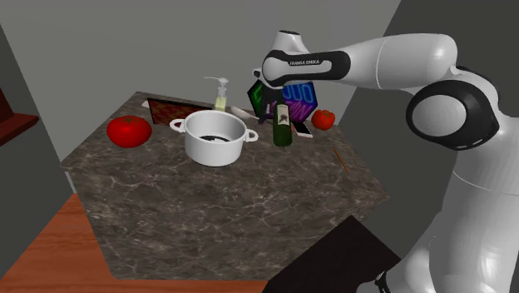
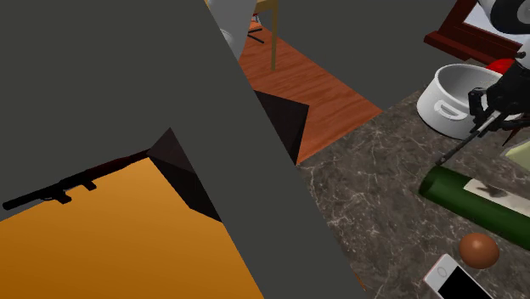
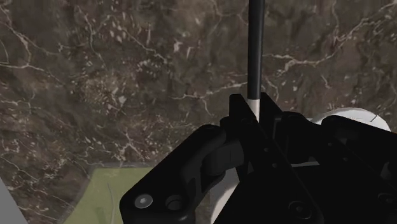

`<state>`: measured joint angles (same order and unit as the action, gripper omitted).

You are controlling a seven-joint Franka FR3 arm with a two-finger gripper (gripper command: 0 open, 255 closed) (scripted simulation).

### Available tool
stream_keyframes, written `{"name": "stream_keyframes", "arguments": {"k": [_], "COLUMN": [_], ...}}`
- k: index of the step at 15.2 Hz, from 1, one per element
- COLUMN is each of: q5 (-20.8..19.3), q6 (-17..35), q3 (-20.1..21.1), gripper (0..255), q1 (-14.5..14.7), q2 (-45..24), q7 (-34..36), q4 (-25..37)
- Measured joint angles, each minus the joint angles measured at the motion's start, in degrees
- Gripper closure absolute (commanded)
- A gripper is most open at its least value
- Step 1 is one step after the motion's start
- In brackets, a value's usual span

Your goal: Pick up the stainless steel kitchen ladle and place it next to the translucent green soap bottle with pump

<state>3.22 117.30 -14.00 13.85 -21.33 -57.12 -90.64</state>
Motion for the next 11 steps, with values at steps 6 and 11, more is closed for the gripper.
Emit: {"name": "stream_keyframes", "arguments": {"k": [6,11], "q5": [0.42,0.8], "q6": [3.9,7.2], "q3": [0.15,0.31], "gripper": [255,255], "q1": [-0.09,-0.16], "q2": [-1.3,-2.63], "q7": [-0.18,-0.28], "q4": [-2.41,-4.42]}}
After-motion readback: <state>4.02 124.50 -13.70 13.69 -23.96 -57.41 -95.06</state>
